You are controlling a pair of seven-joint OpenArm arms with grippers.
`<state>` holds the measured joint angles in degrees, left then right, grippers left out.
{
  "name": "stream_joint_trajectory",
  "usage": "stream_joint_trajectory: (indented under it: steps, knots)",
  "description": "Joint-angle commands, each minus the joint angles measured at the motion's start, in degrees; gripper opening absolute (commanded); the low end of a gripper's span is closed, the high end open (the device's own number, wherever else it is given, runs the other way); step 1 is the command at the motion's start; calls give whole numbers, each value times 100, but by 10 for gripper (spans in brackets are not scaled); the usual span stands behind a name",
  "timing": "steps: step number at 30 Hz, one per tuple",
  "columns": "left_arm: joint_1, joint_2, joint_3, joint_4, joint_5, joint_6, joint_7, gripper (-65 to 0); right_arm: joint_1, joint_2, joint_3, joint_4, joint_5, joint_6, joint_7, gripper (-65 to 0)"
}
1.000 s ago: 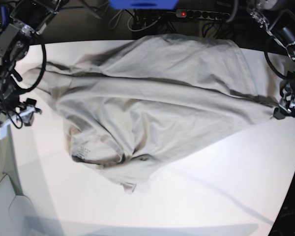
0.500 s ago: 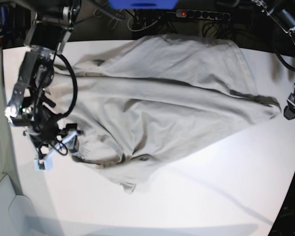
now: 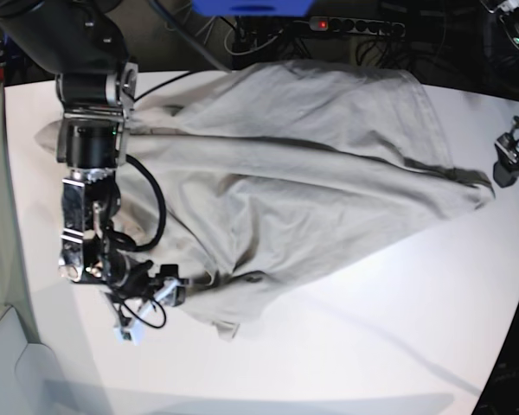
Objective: Layout the t-shirt on the table in an organized manner, then fold the t-shirt properly
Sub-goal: 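Release the right gripper and reach it toward the shirt's bunched middle, then grasp the bunched shirt fabric with the right gripper and pull it outward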
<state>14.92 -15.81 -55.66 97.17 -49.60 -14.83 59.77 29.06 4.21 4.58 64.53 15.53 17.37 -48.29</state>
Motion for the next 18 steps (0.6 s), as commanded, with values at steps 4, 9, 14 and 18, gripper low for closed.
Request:
stream_joint_trajectory:
  steps: [4,9,14,18]
  knots:
    - [245,-14,-39,442,-99,-16,-100,-26,501,50,-392,-541,60,52,755,-281]
    - [376,82,-39,609,-99,-16,-100,-26,615,252,-410,-1033,43,52,1291,-281]
    - [332,223,-39,662,-99,-16,-100,-26,571,718,-410,-1244,43,26,1590,-281]
    - [192,276,-30,635,-99,-16,-100,-26,510,1052,-401,-1271,43,26,1590,-281]
